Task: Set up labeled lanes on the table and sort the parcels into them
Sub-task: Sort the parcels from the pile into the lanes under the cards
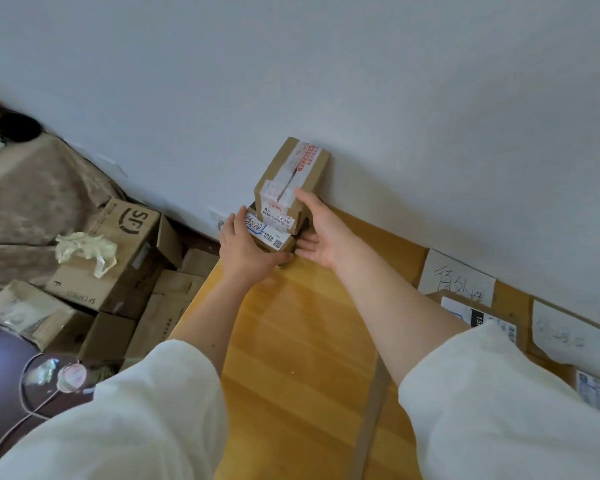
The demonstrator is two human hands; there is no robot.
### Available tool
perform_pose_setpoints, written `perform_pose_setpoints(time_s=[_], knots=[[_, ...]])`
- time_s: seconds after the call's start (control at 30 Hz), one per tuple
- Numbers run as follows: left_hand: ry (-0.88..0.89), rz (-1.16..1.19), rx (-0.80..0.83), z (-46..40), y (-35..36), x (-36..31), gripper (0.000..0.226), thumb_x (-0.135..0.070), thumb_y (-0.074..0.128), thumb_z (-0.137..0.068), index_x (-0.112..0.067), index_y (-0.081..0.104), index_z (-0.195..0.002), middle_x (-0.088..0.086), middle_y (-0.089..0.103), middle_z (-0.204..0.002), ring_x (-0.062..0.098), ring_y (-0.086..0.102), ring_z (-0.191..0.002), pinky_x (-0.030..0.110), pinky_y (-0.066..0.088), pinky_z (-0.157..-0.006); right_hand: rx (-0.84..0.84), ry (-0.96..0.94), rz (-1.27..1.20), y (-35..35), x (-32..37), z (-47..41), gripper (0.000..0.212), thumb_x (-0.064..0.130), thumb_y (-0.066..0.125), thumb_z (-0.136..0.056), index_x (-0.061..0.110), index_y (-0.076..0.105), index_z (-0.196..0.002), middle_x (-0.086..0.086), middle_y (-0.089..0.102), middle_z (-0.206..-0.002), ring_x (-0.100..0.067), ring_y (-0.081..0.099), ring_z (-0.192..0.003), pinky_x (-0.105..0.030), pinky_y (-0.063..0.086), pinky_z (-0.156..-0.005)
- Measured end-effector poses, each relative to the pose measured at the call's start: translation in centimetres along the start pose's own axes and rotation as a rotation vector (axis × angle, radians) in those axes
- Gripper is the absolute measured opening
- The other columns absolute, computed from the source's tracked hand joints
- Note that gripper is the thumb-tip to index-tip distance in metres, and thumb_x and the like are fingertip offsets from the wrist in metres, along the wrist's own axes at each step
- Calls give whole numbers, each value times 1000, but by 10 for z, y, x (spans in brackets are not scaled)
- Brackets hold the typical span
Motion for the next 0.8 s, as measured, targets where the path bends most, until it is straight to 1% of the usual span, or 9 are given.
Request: perform_pose_setpoints(time_s=[0.07,0.1,0.17,0.23,0.37,0.47,0.63,0.7,0.8], knots=[[1,20,-26,2,1,0,124,-46,88,-51,-22,18,-150,4,26,-148,23,22,-139,41,29,-114,-1,5,-13,-3,0,1,32,53,65,-83,24,53,-86,-7,61,-97,-27,55,-111,-45,39,-110],[-1,28,-37,5,1,0,123,-45,88,-51,-22,19,-150,4,28,-145,23,23,-138,39,31,-113,-4,5,-16,-5,0,3,29,51,64,-84,25,50,-83,-6,59,-92,-27,54,-107,-44,39,-109],[-8,35,-59,15,2,1,121,-45,88,-51,-21,20,-149,5,29,-141,24,25,-134,37,32,-111,-2,2,4,-8,-1,7,28,49,65,-85,25,50,-85,-7,59,-96,-26,53,-106,-44,40,-109],[-24,30,-74,29,3,2,120,-45,87,-51,-22,20,-148,6,29,-139,24,26,-131,37,33,-109,2,-7,25,-11,-4,14,30,47,66,-84,23,50,-93,-7,58,-105,-25,54,-107,-44,40,-109],[-30,31,-87,68,9,6,120,-49,85,-50,-25,20,-147,8,30,-136,26,26,-129,38,31,-111,-3,-36,86,-19,-20,34,21,43,63,-87,25,56,-96,-2,64,-99,-23,59,-103,-43,43,-106],[-77,39,-78,108,17,14,121,-49,85,-49,-25,19,-148,9,29,-138,25,26,-129,38,32,-109,-25,-42,106,-29,-43,58,21,39,60,-88,23,58,-103,-1,66,-100,-18,62,-97,-44,43,-105],[-118,17,-81,174,23,28,122,-47,86,-50,-24,18,-149,12,27,-140,28,25,-132,40,30,-109,-12,-16,101,-45,-92,101,15,38,57,-90,27,60,-101,3,68,-100,-16,63,-95,-43,44,-104],[-130,6,-81,197,23,30,121,-46,86,-50,-23,19,-149,13,28,-140,30,27,-131,40,31,-109,-18,-5,100,-50,-109,115,20,38,57,-90,26,61,-105,3,68,-101,-16,63,-95,-43,44,-104],[-157,-18,-92,224,21,33,121,-45,87,-49,-22,21,-148,15,30,-139,33,30,-129,41,33,-106,-43,-2,127,-53,-123,135,35,38,57,-91,20,60,-120,4,68,-100,-13,63,-92,-42,45,-102]])
Point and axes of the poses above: each hand's wrist, its own z-axis away from the middle knuckle, its own y-axis out of the palm, x = y × z, the point moved 7 cm from there along -z, towards the middle knuckle
